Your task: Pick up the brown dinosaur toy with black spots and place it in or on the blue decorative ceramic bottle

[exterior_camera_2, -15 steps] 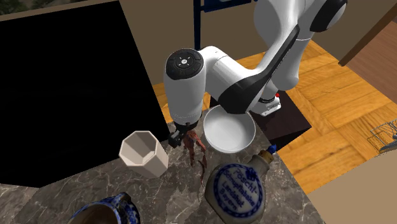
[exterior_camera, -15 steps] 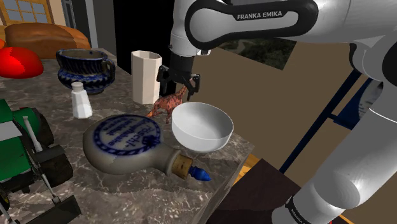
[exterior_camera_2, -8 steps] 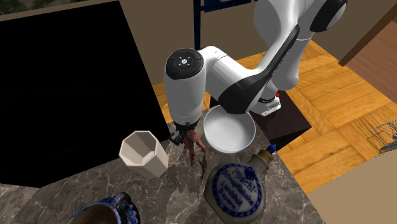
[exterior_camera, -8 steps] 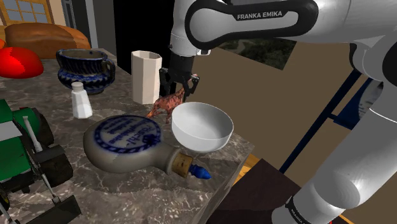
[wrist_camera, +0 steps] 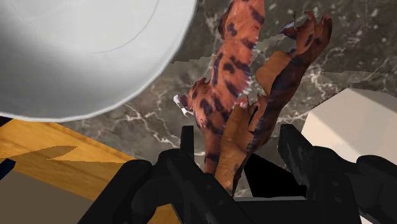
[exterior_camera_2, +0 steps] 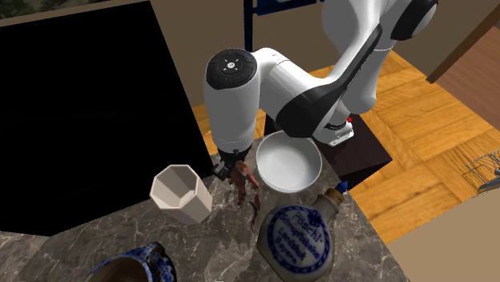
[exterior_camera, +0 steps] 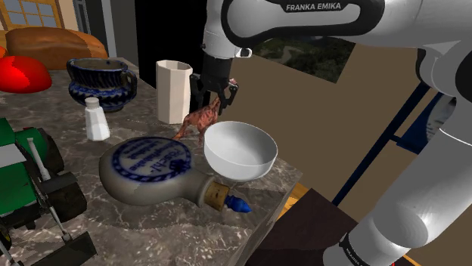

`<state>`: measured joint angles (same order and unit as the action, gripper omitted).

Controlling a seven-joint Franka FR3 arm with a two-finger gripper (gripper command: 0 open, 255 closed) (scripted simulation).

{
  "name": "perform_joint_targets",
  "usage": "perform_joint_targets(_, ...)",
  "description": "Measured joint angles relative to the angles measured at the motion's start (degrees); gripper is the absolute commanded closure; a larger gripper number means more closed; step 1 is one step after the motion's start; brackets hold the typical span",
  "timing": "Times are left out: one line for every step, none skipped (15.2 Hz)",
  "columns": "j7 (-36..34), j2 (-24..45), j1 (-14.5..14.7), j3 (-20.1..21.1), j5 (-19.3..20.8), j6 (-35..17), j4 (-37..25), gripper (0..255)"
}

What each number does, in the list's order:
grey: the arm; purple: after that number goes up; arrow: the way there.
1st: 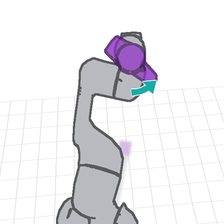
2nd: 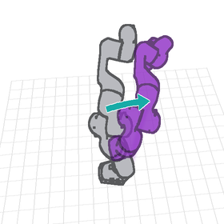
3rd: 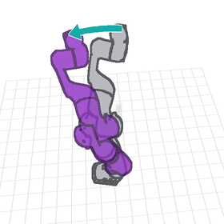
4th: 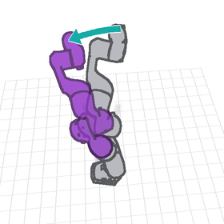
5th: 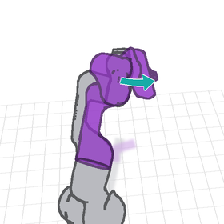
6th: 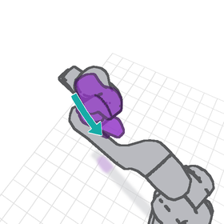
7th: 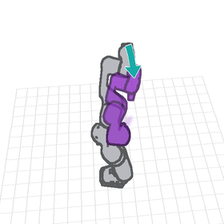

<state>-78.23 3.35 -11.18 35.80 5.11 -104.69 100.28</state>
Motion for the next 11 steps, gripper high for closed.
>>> perform_joint_targets(0.11, -0.05, -0.01, -0.01, -0.05, 0.84, -0.81, 255)
perform_joint_targets(0.25, -0.17, -0.05, -0.03, -0.14, 1.59, -1.47, 255)
perform_joint_targets(0.32, -0.10, -0.05, -0.04, -0.11, 2.41, -2.35, 255)
perform_joint_targets(0.29, 0.02, 0.00, -0.01, -0.05, 3.11, -3.14, 255)
perform_joint_targets(0.35, -0.06, -0.01, 0.00, -0.11, 3.73, -3.69, 255)
perform_joint_targets(0.22, 0.13, 0.10, 0.07, 0.00, 4.45, -4.56, 255)
perform_joint_targets(0.36, 0.26, 0.07, 0.04, 0.06, 5.24, -5.47, 255)
perform_joint_targets(0.13, 0.61, 0.25, 0.15, 0.27, 6.18, -6.67, 255)
perform_joint_targets(0.23, 0.39, 0.22, 0.15, 0.13, 6.85, -7.16, 255)
perform_joint_targets(0.28, 0.39, 0.23, 0.15, 0.13, 7.50, -7.82, 255)
perform_joint_targets(0.27, 0.48, 0.28, 0.19, 0.18, 8.27, -8.66, 255)
